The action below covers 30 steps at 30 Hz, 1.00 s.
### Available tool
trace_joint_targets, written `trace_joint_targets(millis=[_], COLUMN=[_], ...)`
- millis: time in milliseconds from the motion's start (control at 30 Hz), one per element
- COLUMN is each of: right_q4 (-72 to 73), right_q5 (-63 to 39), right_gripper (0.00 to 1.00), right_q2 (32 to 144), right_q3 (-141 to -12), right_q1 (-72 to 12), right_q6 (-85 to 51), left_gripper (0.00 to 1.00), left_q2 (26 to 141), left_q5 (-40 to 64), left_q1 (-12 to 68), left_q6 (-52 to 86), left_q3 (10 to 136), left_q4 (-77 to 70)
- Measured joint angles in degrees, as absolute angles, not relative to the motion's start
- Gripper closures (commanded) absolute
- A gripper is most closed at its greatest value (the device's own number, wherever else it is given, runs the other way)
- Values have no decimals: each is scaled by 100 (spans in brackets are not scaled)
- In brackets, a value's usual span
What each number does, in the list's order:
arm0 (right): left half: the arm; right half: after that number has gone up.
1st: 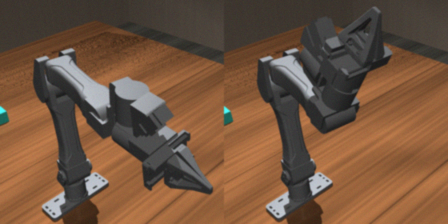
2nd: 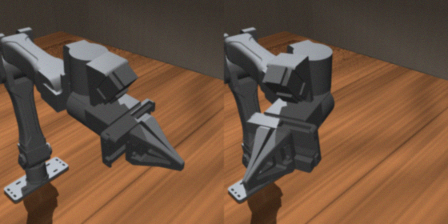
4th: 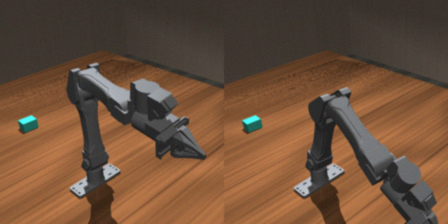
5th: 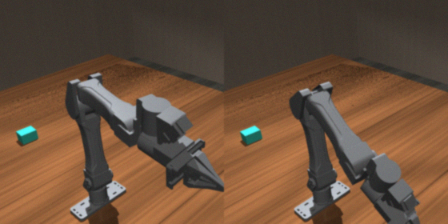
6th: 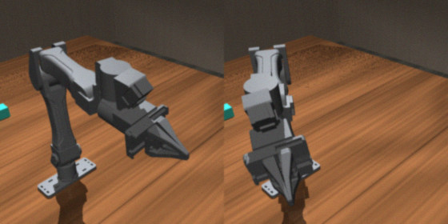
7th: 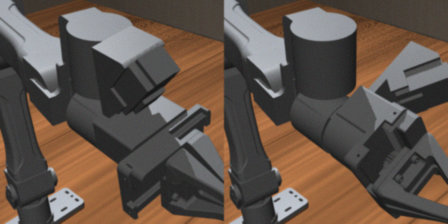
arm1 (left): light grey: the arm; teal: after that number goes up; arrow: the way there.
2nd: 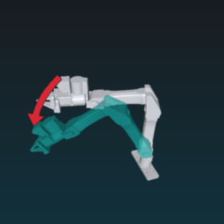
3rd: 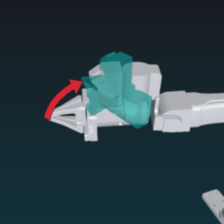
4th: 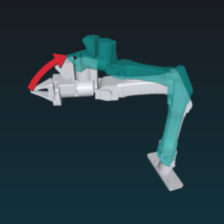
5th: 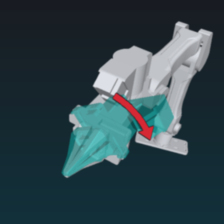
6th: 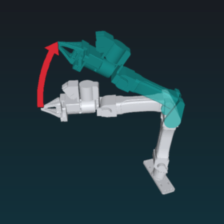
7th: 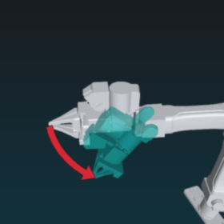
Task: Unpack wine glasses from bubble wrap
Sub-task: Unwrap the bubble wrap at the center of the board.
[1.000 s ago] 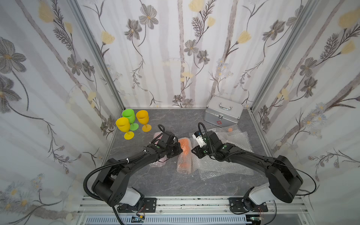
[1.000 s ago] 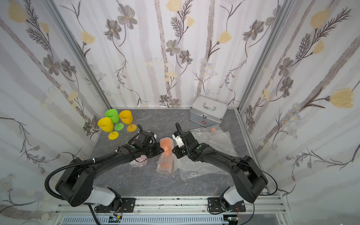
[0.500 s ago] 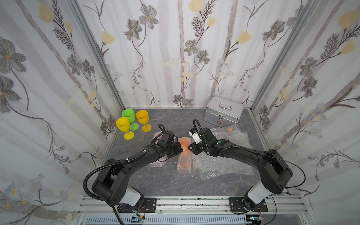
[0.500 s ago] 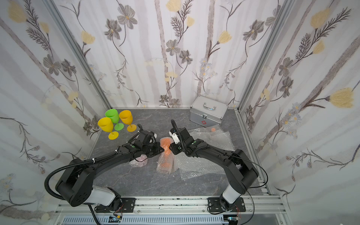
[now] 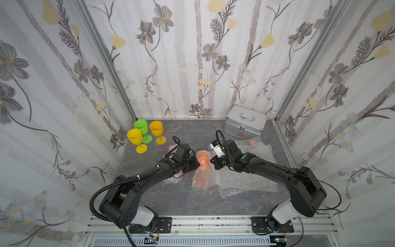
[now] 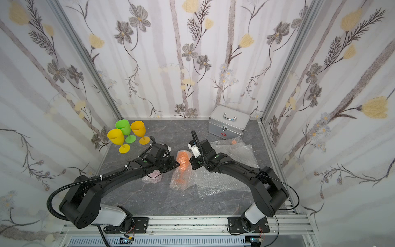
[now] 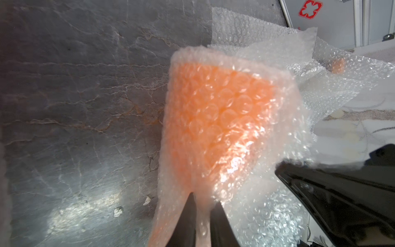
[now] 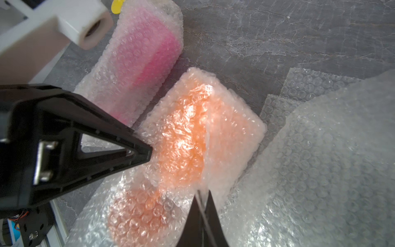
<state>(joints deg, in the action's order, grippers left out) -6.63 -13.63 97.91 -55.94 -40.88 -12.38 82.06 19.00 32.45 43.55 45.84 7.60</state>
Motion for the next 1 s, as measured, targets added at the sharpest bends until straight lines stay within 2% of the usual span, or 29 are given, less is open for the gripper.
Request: trace_joint_targets(millis=[467,633,867,1000], right_q4=[-666,-628,-386,-314], right_q5=[-1865,-2134,-2449,-2515], right_gripper=[100,100,100,100], right_q2=[9369,9382,9612,9780], right_q3=[-5498,-5592,-5603,-5601], right_q1=[-4007,-4007,-4123,-4167], right_q6=[-1238,-1238,-1378,-1400], left_gripper=[37,28,26,43], left_q2=[7891,8128,8602,8770], left_q5=[1531,1754,1896,1885], left_q1=[3140,3247,3369,3406], left_q6=[4193,4101,4073,4075], left_q3=[4904,5037,5190,5286], left_q4=[1601,1525,1216,1179])
